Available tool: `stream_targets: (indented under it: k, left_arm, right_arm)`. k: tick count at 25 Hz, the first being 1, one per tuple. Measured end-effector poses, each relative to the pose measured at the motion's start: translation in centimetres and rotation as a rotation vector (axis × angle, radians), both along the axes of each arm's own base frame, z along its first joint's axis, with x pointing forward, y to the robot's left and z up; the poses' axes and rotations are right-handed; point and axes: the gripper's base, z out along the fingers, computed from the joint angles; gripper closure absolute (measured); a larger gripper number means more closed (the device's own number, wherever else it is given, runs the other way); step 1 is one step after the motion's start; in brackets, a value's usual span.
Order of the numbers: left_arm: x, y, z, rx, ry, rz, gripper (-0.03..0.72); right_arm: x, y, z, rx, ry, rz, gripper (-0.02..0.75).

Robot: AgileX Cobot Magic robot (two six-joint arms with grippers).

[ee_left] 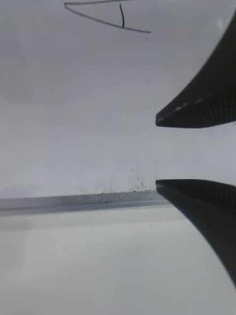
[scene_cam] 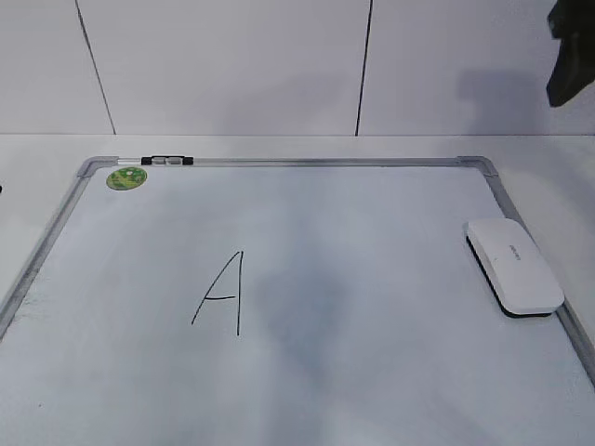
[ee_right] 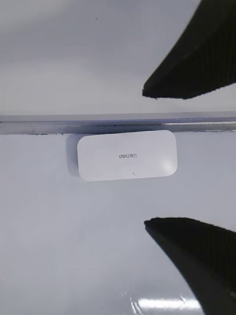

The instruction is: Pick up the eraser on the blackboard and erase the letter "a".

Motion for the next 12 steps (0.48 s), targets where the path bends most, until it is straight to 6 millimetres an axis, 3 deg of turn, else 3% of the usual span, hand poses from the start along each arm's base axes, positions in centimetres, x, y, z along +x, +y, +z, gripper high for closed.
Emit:
stream_targets:
  k: [6, 12]
  left_arm:
    - [-2.8, -1.8, 3.1, 0.018, -0.082, -0.092, 0.420]
    - [-5.8, -2.4, 5.7, 0.020, -0.155, -0.145, 0.420]
  right_arm:
    - [-4.7, -0.7, 4.7, 0.055, -0.151, 0.004, 0.145]
    - [-10.5, -1.9, 6.5, 0.077, -0.247, 0.005, 0.145]
